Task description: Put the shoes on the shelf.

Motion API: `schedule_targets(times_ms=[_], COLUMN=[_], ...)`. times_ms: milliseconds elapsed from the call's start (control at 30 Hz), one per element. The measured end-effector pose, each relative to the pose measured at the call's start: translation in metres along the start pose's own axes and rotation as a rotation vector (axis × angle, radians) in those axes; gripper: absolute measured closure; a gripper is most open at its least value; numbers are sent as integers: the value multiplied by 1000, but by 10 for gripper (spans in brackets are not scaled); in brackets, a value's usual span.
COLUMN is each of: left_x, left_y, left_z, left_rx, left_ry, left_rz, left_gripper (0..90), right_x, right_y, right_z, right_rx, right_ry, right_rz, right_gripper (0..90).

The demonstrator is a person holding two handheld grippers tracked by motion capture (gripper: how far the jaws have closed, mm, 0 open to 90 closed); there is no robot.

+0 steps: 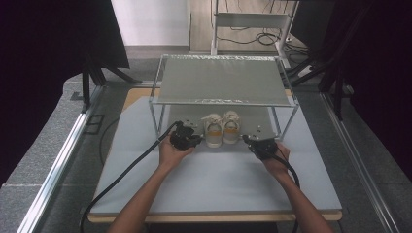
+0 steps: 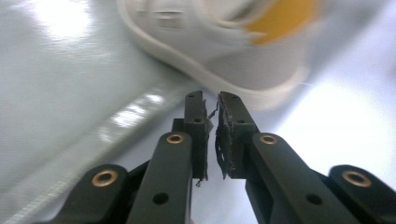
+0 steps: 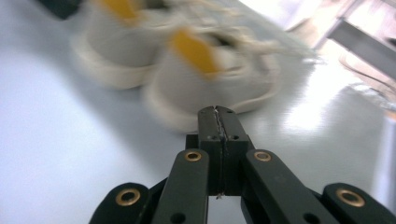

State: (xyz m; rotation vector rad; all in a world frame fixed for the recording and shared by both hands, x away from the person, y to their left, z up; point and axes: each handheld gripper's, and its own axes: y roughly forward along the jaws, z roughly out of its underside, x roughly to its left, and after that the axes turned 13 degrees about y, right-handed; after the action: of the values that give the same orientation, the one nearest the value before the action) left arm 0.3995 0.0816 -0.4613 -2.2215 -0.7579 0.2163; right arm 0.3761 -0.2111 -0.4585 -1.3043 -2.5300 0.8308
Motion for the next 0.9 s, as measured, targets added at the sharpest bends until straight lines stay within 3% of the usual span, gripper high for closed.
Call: schedule_targets(times_ms=[67, 133, 200, 300, 400, 433, 600, 733, 767, 833, 867, 900], left_x=[-7, -11, -13, -11, -7, -5, -3, -3, -1, 1, 5, 6], left_y=[-3, -2, 0, 6, 12, 13, 18, 22, 23, 26, 27, 29], left_z=[-2, -4, -6, -7, -7, -8, -12, -18, -19, -21, -22, -23], left_rx=[-20, -33, -19, -13, -25, -26, -19, 0, 5, 11, 14, 13], left_ry=[-24, -40, -33, -48, -85, -91, -101, -92, -86, -117, -95, -102], left_rz=[35, 71, 63, 63, 84, 86, 65, 31, 24, 9, 6, -2], left_gripper=[856, 873, 875, 873, 869, 862, 857, 859, 859, 860, 860, 860], right_x=[8, 17, 21, 19, 15, 15, 12, 8, 8, 7, 7, 7], right_y=[0, 4, 13, 27, 33, 35, 37, 38, 38, 39, 40, 41], right_z=[1, -1, -5, -10, -12, -12, -12, -9, -8, -7, -6, -6], right_rx=[13, 19, 27, 28, 3, -5, -11, -16, -15, -3, 4, 4], right_ry=[-11, -36, -52, -33, 1, -2, 5, 54, 49, 46, 47, 46], right_rz=[-51, -64, -64, -10, 14, 46, 74, 55, 56, 60, 59, 61], right_gripper=[900, 900, 899, 900, 887, 887, 883, 877, 875, 867, 867, 867])
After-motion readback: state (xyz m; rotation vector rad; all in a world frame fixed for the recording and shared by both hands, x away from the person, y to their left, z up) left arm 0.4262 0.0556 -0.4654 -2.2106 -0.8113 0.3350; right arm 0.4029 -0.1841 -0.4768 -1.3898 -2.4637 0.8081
